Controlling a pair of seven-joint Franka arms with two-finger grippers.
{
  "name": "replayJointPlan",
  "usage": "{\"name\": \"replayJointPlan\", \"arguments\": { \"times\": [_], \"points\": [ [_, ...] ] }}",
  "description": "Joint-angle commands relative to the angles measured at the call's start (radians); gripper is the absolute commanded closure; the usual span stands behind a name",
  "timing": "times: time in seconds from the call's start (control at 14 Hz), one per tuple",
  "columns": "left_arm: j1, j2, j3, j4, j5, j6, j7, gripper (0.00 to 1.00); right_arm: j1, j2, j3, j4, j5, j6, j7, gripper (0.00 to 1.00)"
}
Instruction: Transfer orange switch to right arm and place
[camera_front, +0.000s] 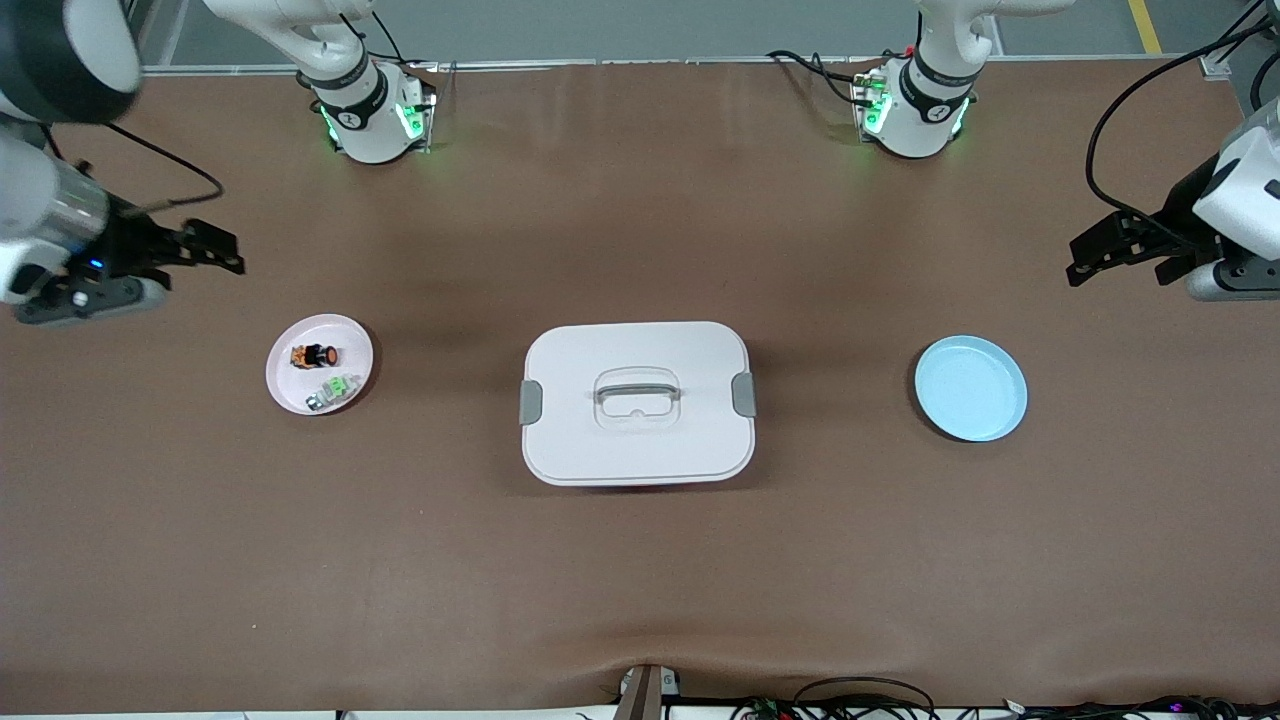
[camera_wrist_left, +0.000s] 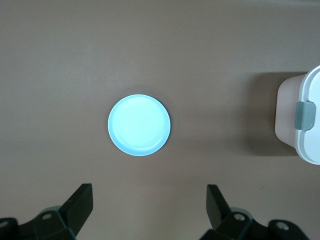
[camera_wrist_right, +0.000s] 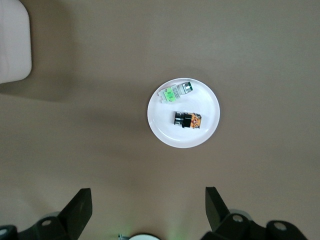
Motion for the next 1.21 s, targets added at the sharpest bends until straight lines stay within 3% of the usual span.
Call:
{"name": "replayJointPlan", "arguments": {
  "times": [0.0, 0.36, 0.57, 0.78, 1.14],
  "points": [
    [0.001, 0.005, 0.001, 0.017, 0.014, -0.018, 0.017, 0.00, -0.022, 0.025, 0.007, 0.118, -0.017, -0.077, 0.018, 0.00],
    [-0.001, 0.005, 0.001, 0.017, 0.014, -0.018, 0.017, 0.00, -0.075, 0.027, 0.007, 0.203, -0.010, -0.042, 0.026, 0.00],
    [0.001, 0.005, 0.001, 0.017, 0.014, -0.018, 0.017, 0.00, -0.072, 0.027, 0.007, 0.202, -0.010, 0.017, 0.032, 0.00],
    [-0.001, 0.004, 0.001, 0.017, 0.014, -0.019, 0.017, 0.00, -0.071, 0.020, 0.010, 0.193, -0.008, -0.017, 0.156, 0.00],
    [-0.001, 0.004, 0.001, 0.018, 0.014, -0.027, 0.018, 0.00, -0.052, 0.016, 0.016, 0.193, -0.027, -0.058, 0.061, 0.00]
  ]
}}
